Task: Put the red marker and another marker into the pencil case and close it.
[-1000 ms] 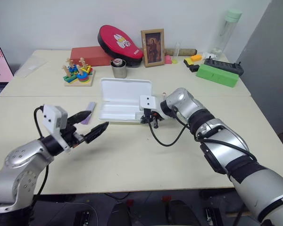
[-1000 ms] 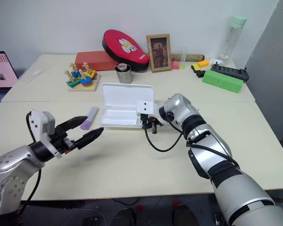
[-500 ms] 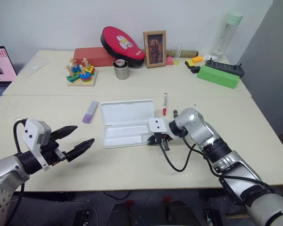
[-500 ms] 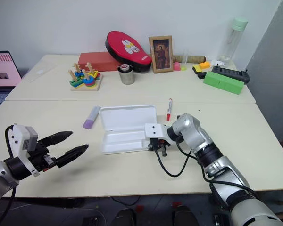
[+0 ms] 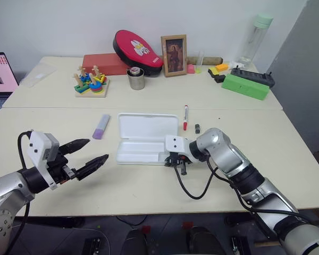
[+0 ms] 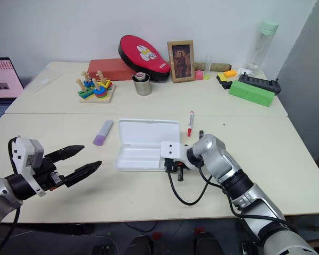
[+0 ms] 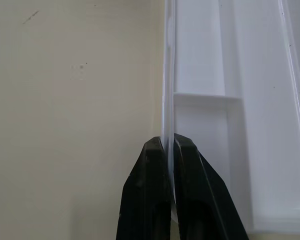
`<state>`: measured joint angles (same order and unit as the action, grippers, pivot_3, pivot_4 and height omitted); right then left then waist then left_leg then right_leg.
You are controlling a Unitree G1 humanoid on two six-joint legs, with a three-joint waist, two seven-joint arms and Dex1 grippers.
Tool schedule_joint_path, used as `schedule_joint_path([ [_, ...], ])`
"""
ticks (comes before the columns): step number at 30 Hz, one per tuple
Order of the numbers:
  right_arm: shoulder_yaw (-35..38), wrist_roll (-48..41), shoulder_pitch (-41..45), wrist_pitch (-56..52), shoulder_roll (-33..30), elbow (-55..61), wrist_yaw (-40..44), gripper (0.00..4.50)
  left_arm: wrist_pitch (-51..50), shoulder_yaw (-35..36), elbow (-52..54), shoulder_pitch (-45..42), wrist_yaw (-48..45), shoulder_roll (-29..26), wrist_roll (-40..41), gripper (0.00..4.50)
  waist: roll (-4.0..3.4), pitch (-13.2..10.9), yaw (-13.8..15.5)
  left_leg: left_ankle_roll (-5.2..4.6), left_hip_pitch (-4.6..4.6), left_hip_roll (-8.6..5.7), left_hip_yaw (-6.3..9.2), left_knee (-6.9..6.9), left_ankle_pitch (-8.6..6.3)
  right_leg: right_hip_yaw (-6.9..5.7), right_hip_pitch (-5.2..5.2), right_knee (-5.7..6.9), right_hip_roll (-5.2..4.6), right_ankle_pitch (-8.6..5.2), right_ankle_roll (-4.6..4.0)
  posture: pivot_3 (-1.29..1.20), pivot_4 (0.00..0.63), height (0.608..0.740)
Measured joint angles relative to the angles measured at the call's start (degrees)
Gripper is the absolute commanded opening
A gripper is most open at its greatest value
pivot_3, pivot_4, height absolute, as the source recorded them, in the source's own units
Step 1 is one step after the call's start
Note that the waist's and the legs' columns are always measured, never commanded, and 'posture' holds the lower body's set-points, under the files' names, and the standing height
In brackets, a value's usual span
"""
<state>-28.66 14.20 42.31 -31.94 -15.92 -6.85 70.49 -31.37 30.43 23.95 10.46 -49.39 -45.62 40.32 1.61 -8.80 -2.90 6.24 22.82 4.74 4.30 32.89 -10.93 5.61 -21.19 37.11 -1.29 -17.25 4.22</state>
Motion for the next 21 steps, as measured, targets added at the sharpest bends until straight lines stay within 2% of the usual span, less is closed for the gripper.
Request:
schedule_joint_path([
  [12,-2.7,-2.0,-1.2,-2.2,-1.8,4.2,-1.2,0.02,-0.7,-0.3,-0.1,-0.9,0.0,0.0,-0.1,4.5,0.04,0.0,-0.1,0.0,0.01,0.0,0.0,-0.01,0.0,0.01,-0.02,-0.03,0.0,0.0,-0.01,0.0,0.15,0.74],
  [21,-3.9,-4.8,-1.3,-1.0,-3.8,6.4,-0.9,2.14,-0.7,-0.9,-0.2,-1.9,0.1,0.0,-0.2,4.5,0.04,0.0,0.1,0.0,0.04,0.0,0.0,-0.01,0.0,0.0,-0.04,-0.05,0.0,-0.01,0.0,0.0,0.15,0.74],
])
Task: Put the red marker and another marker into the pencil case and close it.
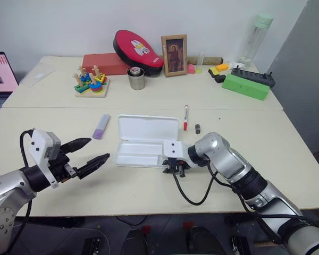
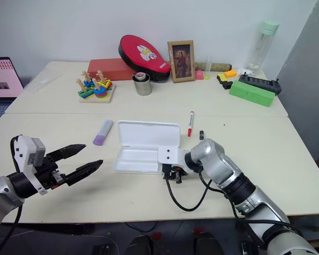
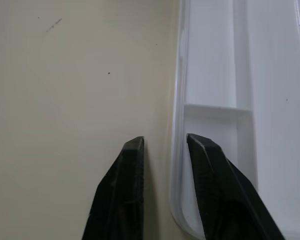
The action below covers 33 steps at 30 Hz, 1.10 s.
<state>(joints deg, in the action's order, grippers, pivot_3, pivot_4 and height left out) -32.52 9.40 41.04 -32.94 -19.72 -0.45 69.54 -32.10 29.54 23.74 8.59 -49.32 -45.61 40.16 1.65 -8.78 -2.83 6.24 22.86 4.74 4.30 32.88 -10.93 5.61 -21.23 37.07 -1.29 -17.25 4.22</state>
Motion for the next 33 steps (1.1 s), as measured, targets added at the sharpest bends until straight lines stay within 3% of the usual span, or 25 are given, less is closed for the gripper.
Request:
schedule_joint_path([
  [5,1.3,-3.7,0.2,-1.8,-0.7,3.9,0.3,3.27,0.0,-0.7,-0.2,-1.1,0.0,0.0,0.0,4.5,0.01,0.0,-0.1,0.0,0.01,0.0,0.0,-0.01,0.0,0.0,0.05,0.03,0.0,0.0,0.0,0.0,0.15,0.74],
  [10,9.6,-10.3,5.0,-8.7,1.1,6.6,-2.1,4.45,-0.2,-2.3,-1.5,-4.3,0.7,0.5,0.1,4.5,0.05,0.0,-0.1,0.0,0.03,0.0,0.01,0.01,0.01,0.01,0.04,0.05,0.0,0.02,0.02,0.0,0.15,0.74],
  [14,19.6,-14.9,13.6,-12.7,3.4,2.5,-8.1,4.48,-0.4,-3.6,-1.5,-6.7,1.4,1.3,0.4,4.5,0.05,0.0,-0.1,-0.01,-0.01,0.0,0.01,-0.01,0.0,0.0,0.03,0.03,0.01,0.02,0.01,0.0,0.15,0.74],
  [18,25.1,-14.9,19.4,-10.7,4.4,-11.3,-17.6,4.48,-1.2,-5.7,-1.5,-8.9,2.5,3.3,1.4,4.5,0.1,0.0,0.1,-0.01,0.04,-0.02,0.0,-0.01,0.0,0.01,0.05,-0.01,-0.01,0.02,0.0,0.0,0.15,0.74],
  [25,28.5,-9.5,24.5,1.0,6.1,-43.4,-38.5,4.48,-1.2,-8.8,-1.4,-14.6,4.9,6.6,2.4,4.5,0.27,0.1,-0.1,-0.02,0.08,-0.04,-0.01,-0.06,0.0,0.06,0.05,-0.02,0.0,0.03,-0.02,0.0,0.15,0.74],
  [33,31.4,-8.6,27.4,10.5,12.1,-64.4,-48.4,4.48,-1.3,-11.9,-1.8,-21.9,9.2,9.8,2.6,4.5,0.15,0.0,-0.9,-0.03,0.08,-0.05,0.0,-0.08,-0.01,0.07,0.04,0.03,0.0,0.03,-0.03,0.0,0.15,0.74],
])
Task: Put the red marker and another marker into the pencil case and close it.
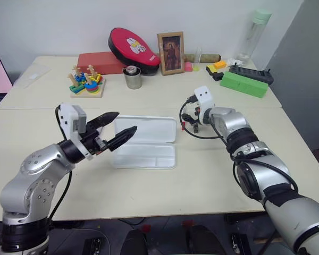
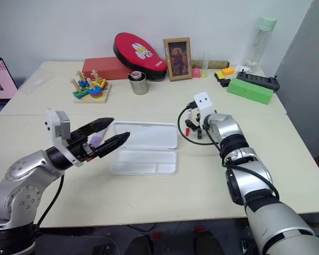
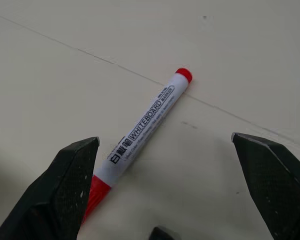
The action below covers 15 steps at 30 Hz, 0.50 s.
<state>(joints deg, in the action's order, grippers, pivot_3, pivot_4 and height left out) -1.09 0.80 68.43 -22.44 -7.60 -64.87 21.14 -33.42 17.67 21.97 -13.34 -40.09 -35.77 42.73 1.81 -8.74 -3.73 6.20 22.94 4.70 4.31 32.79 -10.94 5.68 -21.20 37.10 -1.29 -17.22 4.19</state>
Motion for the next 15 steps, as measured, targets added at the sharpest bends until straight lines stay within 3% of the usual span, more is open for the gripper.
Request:
schedule_joint_path([
  [14,2.0,0.3,3.1,4.6,4.7,-6.9,-4.0,4.48,-0.4,-3.6,-6.3,-7.6,5.8,1.1,-3.8,4.5,-0.02,0.0,0.0,0.0,0.0,-0.02,0.05,0.03,0.0,-0.04,0.05,0.03,-0.01,0.0,0.0,0.0,0.15,0.74],
  [15,1.9,0.4,3.1,4.7,4.9,-7.4,-4.5,4.31,-0.5,-3.9,-6.7,-7.8,5.9,1.2,-4.0,4.5,-0.01,0.0,0.0,0.0,0.0,-0.02,0.05,0.03,0.0,-0.04,0.05,0.03,-0.01,0.0,0.0,0.0,0.15,0.74],
])
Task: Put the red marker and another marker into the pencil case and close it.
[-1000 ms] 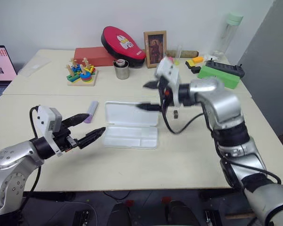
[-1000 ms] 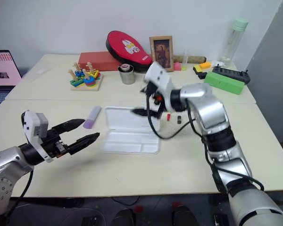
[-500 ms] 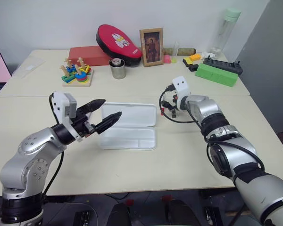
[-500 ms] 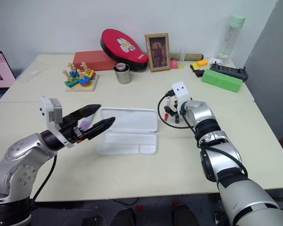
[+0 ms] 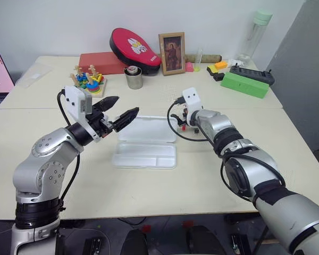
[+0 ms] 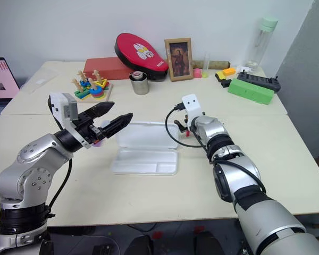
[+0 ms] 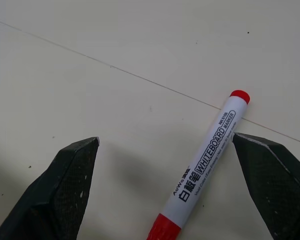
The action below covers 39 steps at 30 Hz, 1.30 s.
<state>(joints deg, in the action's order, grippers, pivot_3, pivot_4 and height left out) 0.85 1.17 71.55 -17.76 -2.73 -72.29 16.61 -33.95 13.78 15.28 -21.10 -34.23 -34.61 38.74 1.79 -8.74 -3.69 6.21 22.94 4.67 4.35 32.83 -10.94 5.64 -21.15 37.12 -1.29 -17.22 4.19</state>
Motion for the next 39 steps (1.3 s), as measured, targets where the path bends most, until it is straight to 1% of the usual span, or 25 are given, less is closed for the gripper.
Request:
schedule_joint_path([
  [1,-0.1,0.2,-0.2,0.0,0.1,-0.3,-0.6,4.12,-0.4,-0.1,-0.1,-0.2,0.0,0.1,-0.1,4.5,0.0,0.0,0.0,0.0,0.0,0.0,0.0,0.0,0.0,0.0,0.0,0.0,0.0,0.0,0.0,0.0,0.15,0.74],
  [2,-0.2,0.5,-0.4,0.0,0.2,-0.7,-0.8,4.05,-0.6,-0.3,-0.1,-0.3,0.0,0.1,-0.1,4.5,-0.01,0.0,0.0,0.0,0.0,0.0,0.0,0.0,0.0,0.0,0.0,0.0,0.0,0.0,0.0,0.0,0.15,0.74],
  [3,-0.3,0.6,-0.5,0.0,0.3,-1.3,-1.1,3.71,-0.7,-0.5,-0.1,-0.8,0.0,0.1,-0.2,4.5,-0.01,0.0,0.0,0.0,0.0,0.0,0.0,0.0,0.0,0.0,-0.01,0.01,0.0,0.0,0.0,0.0,0.15,0.74],
  [4,-0.3,0.7,-0.5,0.0,0.4,-1.5,-1.3,3.52,-0.7,-0.6,-0.1,-0.9,0.0,0.1,-0.3,4.5,-0.01,0.0,0.0,0.0,-0.01,0.0,0.0,0.0,0.0,0.0,0.0,0.02,0.0,0.0,0.0,0.0,0.15,0.74],
  [5,-0.3,1.0,-0.6,0.0,0.4,-1.7,-1.6,3.22,-0.7,-0.7,-0.1,-1.1,-0.1,0.1,-0.4,4.5,-0.01,0.0,0.0,0.0,-0.01,0.0,0.0,0.0,0.0,0.0,-0.01,0.02,0.0,0.0,0.0,0.0,0.15,0.74],
  [6,-0.3,1.0,-0.7,0.0,0.4,-1.8,-1.7,3.05,-0.8,-0.7,-0.1,-1.2,-0.1,0.1,-0.6,4.5,-0.01,0.0,0.0,0.0,-0.01,0.0,0.0,0.0,0.0,0.0,0.0,0.03,0.0,0.0,0.0,0.0,0.15,0.74],
  [7,-0.2,1.0,-0.8,0.0,0.4,-1.9,-1.8,2.71,-0.9,-0.8,-0.1,-1.2,-0.1,0.1,-0.6,4.5,-0.02,0.0,-0.1,0.0,-0.01,0.0,0.0,0.0,0.0,0.0,-0.01,0.03,0.01,0.0,0.0,0.0,0.15,0.74],
  [8,0.0,1.0,-0.8,0.0,0.4,-2.0,-1.9,2.5,-0.9,-0.9,-0.2,-1.4,-0.2,0.1,-0.7,4.5,-0.01,0.0,-0.1,0.0,-0.01,0.0,0.0,0.0,0.0,0.0,0.0,0.03,0.0,0.0,0.0,0.0,0.15,0.74],
  [10,0.1,1.0,-0.8,0.0,0.5,-2.0,-1.9,1.9,-1.0,-1.0,-0.3,-1.8,-0.2,0.1,-0.8,4.5,-0.01,0.0,-0.1,0.0,-0.01,0.0,0.0,0.01,0.0,0.0,0.0,0.03,0.0,0.0,0.0,0.0,0.15,0.74],
  [11,0.1,1.0,-0.8,0.0,0.5,-2.0,-1.9,1.74,-1.0,-1.0,-0.3,-1.8,-0.2,0.1,-0.8,4.5,-0.01,0.0,-0.1,0.0,-0.01,0.0,0.0,0.01,0.0,0.0,0.0,0.03,0.0,0.0,0.0,0.0,0.15,0.74],
  [12,0.1,1.0,-0.8,0.0,0.5,-2.0,-1.9,1.35,-1.0,-1.0,-0.3,-1.9,-0.2,0.1,-0.8,4.5,-0.01,0.0,-0.1,0.0,-0.01,0.0,0.0,0.01,0.0,0.0,0.0,0.03,0.0,0.0,0.0,0.0,0.15,0.74],
  [14,0.1,1.0,-0.8,0.0,0.5,-2.0,-1.9,0.97,-1.0,-1.1,-0.4,-2.0,-0.3,0.1,-0.9,4.5,-0.01,0.0,-0.1,0.0,-0.01,0.0,0.01,0.0,0.0,0.0,0.0,0.03,0.01,0.0,0.0,0.0,0.15,0.74],
  [17,0.1,1.0,-0.8,0.0,0.5,-2.0,-2.0,0.28,-0.9,-1.1,-0.4,-2.3,-0.7,0.1,-0.9,4.5,-0.01,0.0,-0.1,0.0,-0.01,0.0,0.0,0.0,0.0,0.0,0.0,0.03,0.0,0.0,0.0,0.0,0.15,0.74],
  [28,1.4,0.4,-0.7,1.5,0.1,-2.0,-3.1,0.26,-0.9,-1.2,-0.4,-3.1,-1.5,0.2,-0.9,4.5,-0.02,0.0,0.0,0.0,0.0,0.0,0.01,0.01,0.0,0.0,0.0,0.02,0.0,0.0,0.0,0.0,0.15,0.74],
  [31,2.9,-0.5,0.7,2.8,-0.9,-2.0,-2.7,0.26,-0.9,-1.1,-0.4,-3.1,-1.5,0.2,-0.9,4.5,-0.06,0.0,-0.1,0.0,0.0,0.0,0.01,0.01,0.0,0.0,0.0,0.03,0.0,0.0,0.0,0.0,0.15,0.74],
  [33,3.8,-1.4,3.4,4.1,-1.5,-1.3,-0.2,0.26,-0.9,-0.9,-0.4,-2.8,-1.8,-0.4,-0.9,4.5,-0.14,-0.1,-0.1,0.0,-0.01,0.0,0.01,0.0,0.0,0.0,-0.02,0.03,0.01,0.0,0.0,0.0,0.15,0.74],
  [35,3.3,-2.3,6.0,4.7,-2.0,2.1,6.6,0.26,-1.0,0.2,0.5,-0.4,-3.2,-2.3,-0.3,4.5,-0.17,-0.1,-0.7,0.0,-0.01,0.01,0.01,-0.04,0.0,0.01,-0.03,0.01,0.02,0.0,0.0,0.0,0.15,0.74],
  [36,0.9,-2.4,6.8,5.0,-3.2,7.2,14.4,0.26,-1.7,2.0,1.6,2.4,-4.6,-3.8,0.8,4.5,-0.19,-0.1,-1.2,0.0,-0.01,0.02,0.01,-0.11,-0.01,0.0,-0.02,-0.05,0.02,0.0,0.0,0.0,0.15,0.74],
  [37,-0.2,-2.4,6.8,5.3,-3.8,9.7,17.6,0.26,-2.0,2.8,2.2,3.8,-5.2,-4.5,1.4,4.5,-0.19,-0.1,-1.3,0.0,-0.01,0.02,0.01,-0.13,-0.01,0.01,-0.02,-0.08,0.01,0.0,0.0,0.0,0.15,0.74],
  [39,-4.1,-2.7,5.1,4.2,-5.9,20.6,28.0,0.26,-2.3,5.9,4.3,9.0,-7.0,-6.5,2.3,4.5,-0.19,-0.1,-1.3,0.01,-0.01,0.03,0.01,-0.2,-0.03,-0.04,-0.03,-0.08,0.01,0.0,0.0,0.0,0.15,0.74],
])
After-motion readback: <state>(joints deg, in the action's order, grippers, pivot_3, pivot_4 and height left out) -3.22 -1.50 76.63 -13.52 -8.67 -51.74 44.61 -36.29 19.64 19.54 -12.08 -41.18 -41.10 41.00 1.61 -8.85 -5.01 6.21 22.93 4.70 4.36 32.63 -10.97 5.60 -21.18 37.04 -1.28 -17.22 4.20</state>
